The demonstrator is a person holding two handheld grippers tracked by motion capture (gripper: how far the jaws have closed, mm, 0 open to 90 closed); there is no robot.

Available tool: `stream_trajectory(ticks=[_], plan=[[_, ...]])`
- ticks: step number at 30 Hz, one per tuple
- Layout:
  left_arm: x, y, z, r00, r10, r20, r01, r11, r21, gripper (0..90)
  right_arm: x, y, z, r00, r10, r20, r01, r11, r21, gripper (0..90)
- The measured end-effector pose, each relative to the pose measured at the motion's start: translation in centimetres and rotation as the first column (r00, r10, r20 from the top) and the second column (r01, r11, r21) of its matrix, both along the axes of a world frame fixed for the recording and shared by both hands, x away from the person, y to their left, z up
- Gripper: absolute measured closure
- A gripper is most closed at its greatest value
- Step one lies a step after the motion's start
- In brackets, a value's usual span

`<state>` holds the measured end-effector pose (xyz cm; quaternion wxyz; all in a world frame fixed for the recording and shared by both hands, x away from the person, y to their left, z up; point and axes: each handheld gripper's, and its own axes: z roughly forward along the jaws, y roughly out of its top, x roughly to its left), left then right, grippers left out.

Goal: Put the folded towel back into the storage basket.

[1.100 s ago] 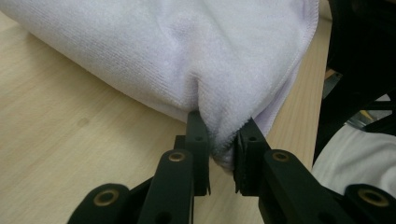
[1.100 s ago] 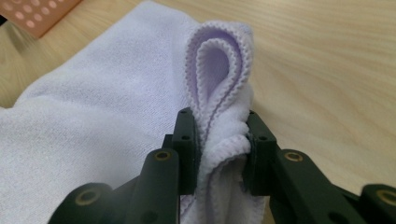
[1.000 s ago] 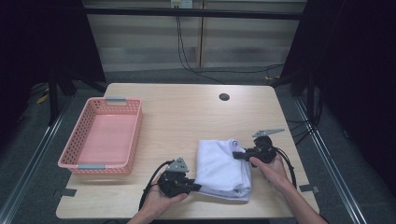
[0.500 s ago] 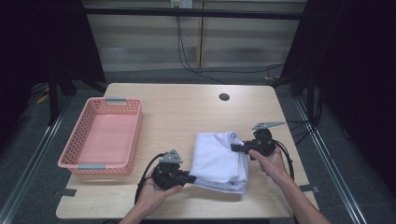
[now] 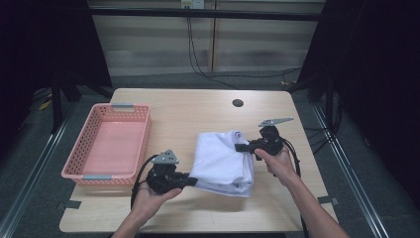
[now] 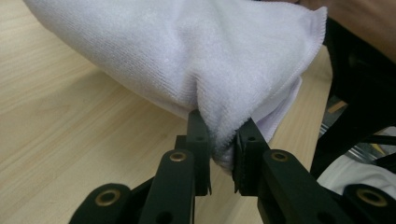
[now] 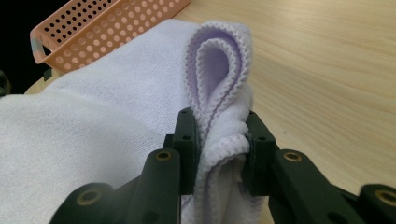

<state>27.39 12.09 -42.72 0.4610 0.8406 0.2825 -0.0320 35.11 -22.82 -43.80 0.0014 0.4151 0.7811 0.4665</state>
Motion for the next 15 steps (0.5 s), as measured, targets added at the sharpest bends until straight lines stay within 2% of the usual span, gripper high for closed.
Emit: stream_trajectory(ticks=[5, 15], plan=[[0.2, 0.1, 0.6, 0.9997, 0.017, 0.016, -0.017, 0.9997, 0.020, 79.8, 0.5, 0.5, 0.6, 0.9999, 0.003, 0.012, -0.003, 1.000, -0.007, 71.6], [1.5, 1.8, 1.5, 0.9975, 0.058, 0.041, -0.058, 0.9983, -0.002, 79.8, 2.2, 1.8, 2.1, 0.9990, 0.003, 0.044, -0.004, 1.000, 0.010, 71.7]])
